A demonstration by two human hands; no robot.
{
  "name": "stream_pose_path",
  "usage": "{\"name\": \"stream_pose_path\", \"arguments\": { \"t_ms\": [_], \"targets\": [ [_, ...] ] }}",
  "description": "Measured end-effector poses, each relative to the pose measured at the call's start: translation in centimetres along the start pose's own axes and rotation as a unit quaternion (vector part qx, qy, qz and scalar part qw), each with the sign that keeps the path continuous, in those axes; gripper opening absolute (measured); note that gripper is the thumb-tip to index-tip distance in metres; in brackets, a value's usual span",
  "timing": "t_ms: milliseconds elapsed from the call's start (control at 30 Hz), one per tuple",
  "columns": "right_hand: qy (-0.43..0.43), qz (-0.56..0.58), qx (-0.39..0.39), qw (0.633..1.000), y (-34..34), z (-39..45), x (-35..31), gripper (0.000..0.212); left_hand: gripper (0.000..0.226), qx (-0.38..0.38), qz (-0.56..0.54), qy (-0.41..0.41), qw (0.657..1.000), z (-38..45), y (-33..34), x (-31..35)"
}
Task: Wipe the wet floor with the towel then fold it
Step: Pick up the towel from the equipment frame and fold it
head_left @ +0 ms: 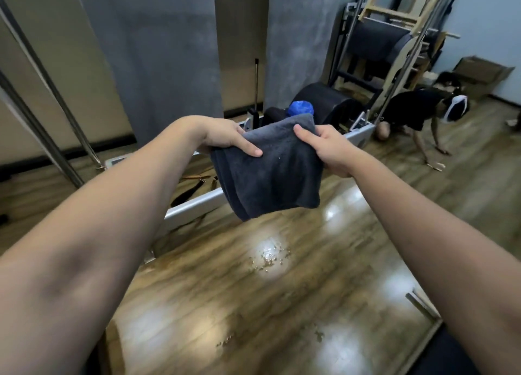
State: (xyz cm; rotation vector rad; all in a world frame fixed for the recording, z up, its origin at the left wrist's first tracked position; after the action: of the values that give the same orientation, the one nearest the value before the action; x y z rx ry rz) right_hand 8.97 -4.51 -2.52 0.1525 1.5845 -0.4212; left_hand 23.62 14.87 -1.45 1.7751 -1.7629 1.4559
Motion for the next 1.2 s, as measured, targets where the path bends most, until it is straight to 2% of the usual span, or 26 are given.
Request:
{"name": "stream_pose_path", "arguments": {
  "t_ms": [67,133,267,367,433,500,600,700,800,900,1000,1100,1200],
  "targets": [
    [0.018,0.005,0.009,1.0,0.3,0.1,1.0,0.026,0.069,-0.021,-0.06,-0.007,0.998,0.4,0.6,-2.4],
    [0.048,0.033,0.015,0.998,0.7,-0.2,2.2,0.027,0.054,-0.017,-0.166,0.006,0.986,1.0,1.6,-4.9],
    [0.111,0.1,0.022,0.989,2.0,-1.1,5.1,0.033,0.051,0.036,-0.381,0.017,0.924,2.3,4.0,-9.2],
    [0.151,0.11,0.046,0.981,2.5,-1.2,7.1,0.038,0.042,0.051,-0.45,0.0,0.892,2.8,5.8,-10.9],
    [0.183,0.105,0.064,0.975,2.5,-1.1,8.2,0.04,0.027,0.038,-0.488,-0.001,0.872,3.1,7.0,-11.8],
    [0.214,0.111,0.069,0.968,2.2,-0.7,9.1,0.045,0.022,0.035,-0.512,0.001,0.858,3.2,8.2,-12.3],
    [0.251,0.133,0.069,0.956,2.1,0.2,10.6,0.052,0.027,0.046,-0.535,-0.015,0.843,4.2,10.3,-12.8],
    [0.285,0.151,0.051,0.945,1.9,1.3,12.0,0.051,0.027,0.067,-0.553,-0.045,0.829,5.4,12.5,-13.3],
    [0.323,0.176,-0.06,0.928,1.1,2.2,13.8,0.058,0.031,0.105,-0.599,-0.069,0.791,6.5,14.6,-13.9],
    [0.359,0.205,-0.173,0.894,-0.1,2.0,16.8,0.06,0.035,0.156,-0.643,-0.089,0.744,8.3,17.2,-14.0],
    [0.395,0.23,-0.21,0.864,-0.4,0.9,21.4,0.064,0.035,0.198,-0.66,-0.102,0.717,10.2,20.1,-14.7],
    [0.422,0.225,-0.205,0.854,-0.3,0.1,25.8,0.061,0.036,0.234,-0.652,-0.139,0.707,11.4,23.3,-16.7],
    [0.444,0.185,-0.219,0.849,0.1,-0.2,28.6,0.056,0.036,0.272,-0.603,-0.184,0.727,11.3,25.6,-19.6]
  ]
}}
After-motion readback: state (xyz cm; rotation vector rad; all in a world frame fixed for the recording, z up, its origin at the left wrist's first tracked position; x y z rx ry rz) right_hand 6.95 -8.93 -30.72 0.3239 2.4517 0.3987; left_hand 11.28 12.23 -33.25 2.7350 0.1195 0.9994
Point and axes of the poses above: each hand's wrist, its own z-axis towards the middle knuckle, its own y-axis out of the palm, x = y × z, the point moved 3 cm from there along z, towards the middle knuckle, and after that the axes turned 4 degrees about x, right-handed, at the moved point
